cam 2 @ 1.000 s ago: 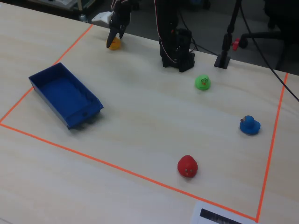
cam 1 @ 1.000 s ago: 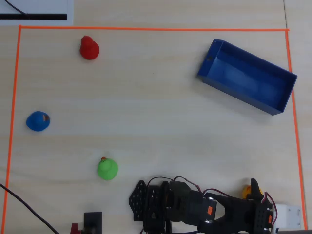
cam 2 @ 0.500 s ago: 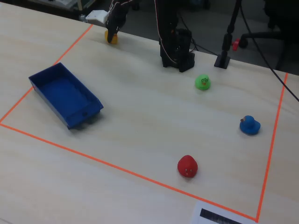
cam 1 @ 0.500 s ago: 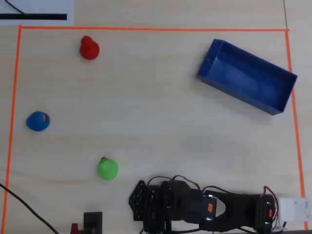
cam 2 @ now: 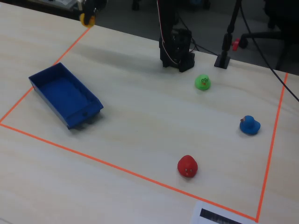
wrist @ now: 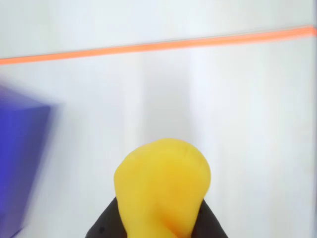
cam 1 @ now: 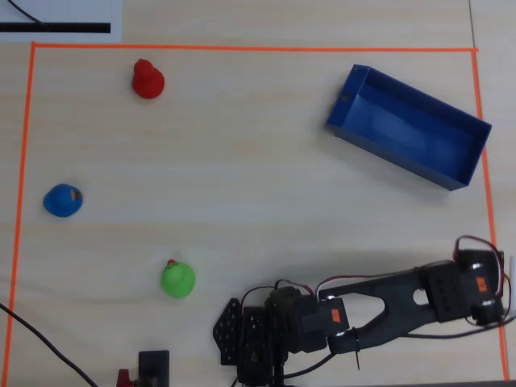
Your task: Grasp yellow duck and put it into box.
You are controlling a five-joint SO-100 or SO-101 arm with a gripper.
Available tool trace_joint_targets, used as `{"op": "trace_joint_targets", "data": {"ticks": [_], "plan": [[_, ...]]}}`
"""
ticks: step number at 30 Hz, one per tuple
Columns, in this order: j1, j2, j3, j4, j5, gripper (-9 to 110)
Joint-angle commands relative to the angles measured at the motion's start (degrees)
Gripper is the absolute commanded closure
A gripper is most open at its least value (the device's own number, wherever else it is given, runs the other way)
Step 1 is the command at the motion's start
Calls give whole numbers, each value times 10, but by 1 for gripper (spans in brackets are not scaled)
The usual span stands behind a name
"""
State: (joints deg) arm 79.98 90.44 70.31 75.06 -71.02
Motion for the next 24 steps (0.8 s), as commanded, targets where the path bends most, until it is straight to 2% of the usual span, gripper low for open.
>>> {"op": "trace_joint_targets", "data": {"ticks": [1, 7, 11, 24], "plan": [[-138, 60, -101, 72, 34, 101], [-290, 12, -147, 74, 25, 101], [-342, -69, -183, 12, 7, 101], [-363, -327, -277, -141, -51, 101]]}}
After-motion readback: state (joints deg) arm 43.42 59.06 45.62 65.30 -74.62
